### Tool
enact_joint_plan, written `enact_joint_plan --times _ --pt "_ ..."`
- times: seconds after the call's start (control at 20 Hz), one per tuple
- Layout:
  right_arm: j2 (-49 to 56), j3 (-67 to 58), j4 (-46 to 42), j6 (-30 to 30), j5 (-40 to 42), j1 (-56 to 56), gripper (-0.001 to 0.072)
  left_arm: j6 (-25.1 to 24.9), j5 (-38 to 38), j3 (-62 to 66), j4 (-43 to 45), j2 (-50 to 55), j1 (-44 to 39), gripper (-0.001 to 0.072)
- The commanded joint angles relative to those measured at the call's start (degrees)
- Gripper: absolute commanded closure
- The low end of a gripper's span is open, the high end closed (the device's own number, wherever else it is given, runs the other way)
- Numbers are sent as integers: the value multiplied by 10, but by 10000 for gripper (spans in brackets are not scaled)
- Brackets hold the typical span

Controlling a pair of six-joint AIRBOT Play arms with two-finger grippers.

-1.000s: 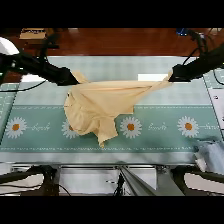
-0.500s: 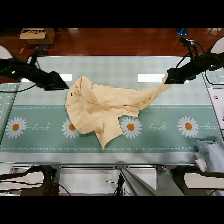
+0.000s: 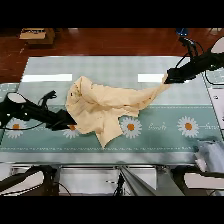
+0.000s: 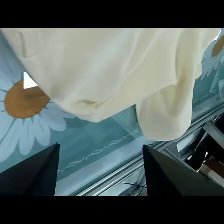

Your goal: Fold the shirts.

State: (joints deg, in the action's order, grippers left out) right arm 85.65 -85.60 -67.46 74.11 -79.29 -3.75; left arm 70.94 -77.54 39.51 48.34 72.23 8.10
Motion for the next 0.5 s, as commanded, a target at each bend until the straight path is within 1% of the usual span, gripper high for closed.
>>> enact_joint_plan --times 0.0,0.1,0.2,0.25,0.3,0.4,0.45 --pt "0 0 0 -1 2 0 681 0 71 -50 -18 4 -55 99" --pt "0 0 0 0 2 0 681 1 118 -50 -35 17 -92 100" --pt "0 0 0 0 2 0 681 3 174 -49 -66 36 -122 136" --pt "0 0 0 0 2 0 681 3 202 -45 -86 48 -128 290" --pt "0 0 0 0 2 0 681 3 223 -40 -109 57 -129 411" --pt "0 0 1 0 -3 0 681 3 251 -21 -135 72 -126 416" --pt "0 0 1 0 -6 0 681 2 253 -8 -134 76 -122 480"
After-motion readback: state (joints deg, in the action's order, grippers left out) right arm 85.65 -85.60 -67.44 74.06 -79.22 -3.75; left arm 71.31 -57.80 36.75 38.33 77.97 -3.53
